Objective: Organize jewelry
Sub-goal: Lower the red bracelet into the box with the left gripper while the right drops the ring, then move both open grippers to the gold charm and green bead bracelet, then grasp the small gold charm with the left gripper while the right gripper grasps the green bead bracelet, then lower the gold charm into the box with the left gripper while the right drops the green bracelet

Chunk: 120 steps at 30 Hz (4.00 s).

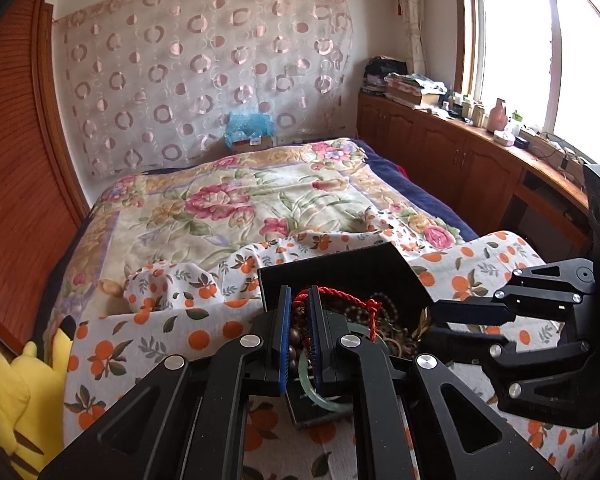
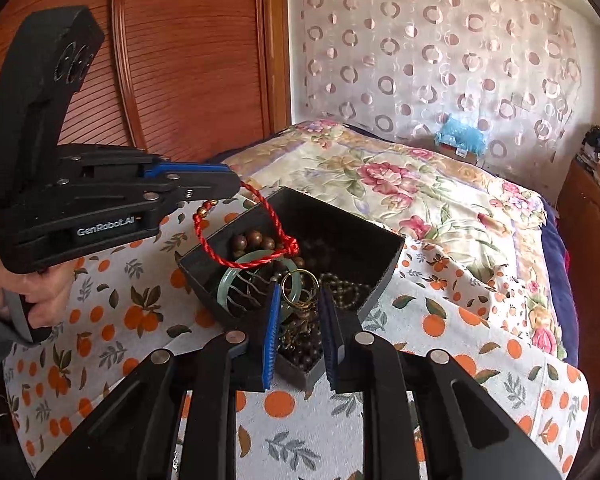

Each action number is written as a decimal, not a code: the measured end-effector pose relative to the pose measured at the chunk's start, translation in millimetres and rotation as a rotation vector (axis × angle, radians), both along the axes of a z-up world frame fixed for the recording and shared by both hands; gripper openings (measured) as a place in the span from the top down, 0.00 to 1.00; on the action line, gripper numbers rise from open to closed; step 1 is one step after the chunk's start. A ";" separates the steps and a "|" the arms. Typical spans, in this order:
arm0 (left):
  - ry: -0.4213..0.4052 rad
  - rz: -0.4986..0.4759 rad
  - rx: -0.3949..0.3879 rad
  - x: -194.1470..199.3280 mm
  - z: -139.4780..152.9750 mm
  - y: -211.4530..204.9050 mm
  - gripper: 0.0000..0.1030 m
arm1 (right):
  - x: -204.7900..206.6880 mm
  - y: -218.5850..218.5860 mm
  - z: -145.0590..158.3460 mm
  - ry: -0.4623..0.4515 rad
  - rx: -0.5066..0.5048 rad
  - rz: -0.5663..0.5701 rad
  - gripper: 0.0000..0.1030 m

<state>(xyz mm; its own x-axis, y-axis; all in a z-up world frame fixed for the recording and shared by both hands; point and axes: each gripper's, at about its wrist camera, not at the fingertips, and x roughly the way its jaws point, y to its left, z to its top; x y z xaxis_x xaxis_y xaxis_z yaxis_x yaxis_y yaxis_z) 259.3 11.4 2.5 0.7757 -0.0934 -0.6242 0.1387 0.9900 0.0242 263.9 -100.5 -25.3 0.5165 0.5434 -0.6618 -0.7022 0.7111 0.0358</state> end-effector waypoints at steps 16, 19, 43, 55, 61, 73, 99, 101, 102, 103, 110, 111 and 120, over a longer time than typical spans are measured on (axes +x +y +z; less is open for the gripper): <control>0.032 -0.072 -0.036 25.5 -4.3 -19.1 0.90 | -16.0 -33.3 1.0 -0.005 0.029 -0.077 0.68; 0.038 -0.073 -0.043 18.4 -4.4 -15.8 0.76 | -26.5 -40.0 -0.7 0.004 0.036 -0.079 0.68; 0.134 -0.035 -0.039 -104.7 -49.6 24.3 0.70 | -121.8 -13.0 -47.9 0.151 -0.041 0.082 0.68; 0.154 -0.040 -0.058 -128.4 -62.6 24.9 0.59 | -149.5 6.1 -59.7 0.144 -0.136 0.135 0.68; 0.177 -0.073 -0.058 -132.1 -70.8 13.1 0.59 | -152.1 4.1 -59.9 0.118 -0.160 0.133 0.86; 0.185 -0.111 -0.023 -127.5 -77.0 -5.0 0.61 | -125.5 -18.4 -35.6 0.063 -0.087 0.048 0.86; 0.125 -0.086 -0.030 -105.6 -54.7 4.9 0.87 | -63.9 -28.6 20.1 -0.073 -0.006 -0.010 0.86; 0.110 -0.083 -0.031 -100.2 -48.8 6.0 0.87 | -58.7 -27.4 27.6 -0.089 0.000 -0.011 0.86; 0.101 -0.081 -0.031 -97.2 -45.2 6.5 0.87 | -55.7 -26.1 31.5 -0.096 0.004 -0.011 0.86; 0.094 -0.080 -0.031 -95.2 -42.9 6.7 0.87 | -51.6 -24.6 36.3 -0.104 0.011 -0.011 0.86; 0.061 -0.073 -0.038 -77.2 -29.3 12.5 0.87 | -28.1 -10.1 52.1 -0.145 0.022 -0.006 0.86; 0.057 -0.072 -0.040 -74.9 -27.6 13.5 0.87 | -24.4 -7.7 52.0 -0.148 0.019 -0.009 0.86; 0.023 -0.064 -0.032 -60.7 -11.8 18.5 0.87 | 13.0 11.5 41.3 -0.117 0.021 -0.032 0.86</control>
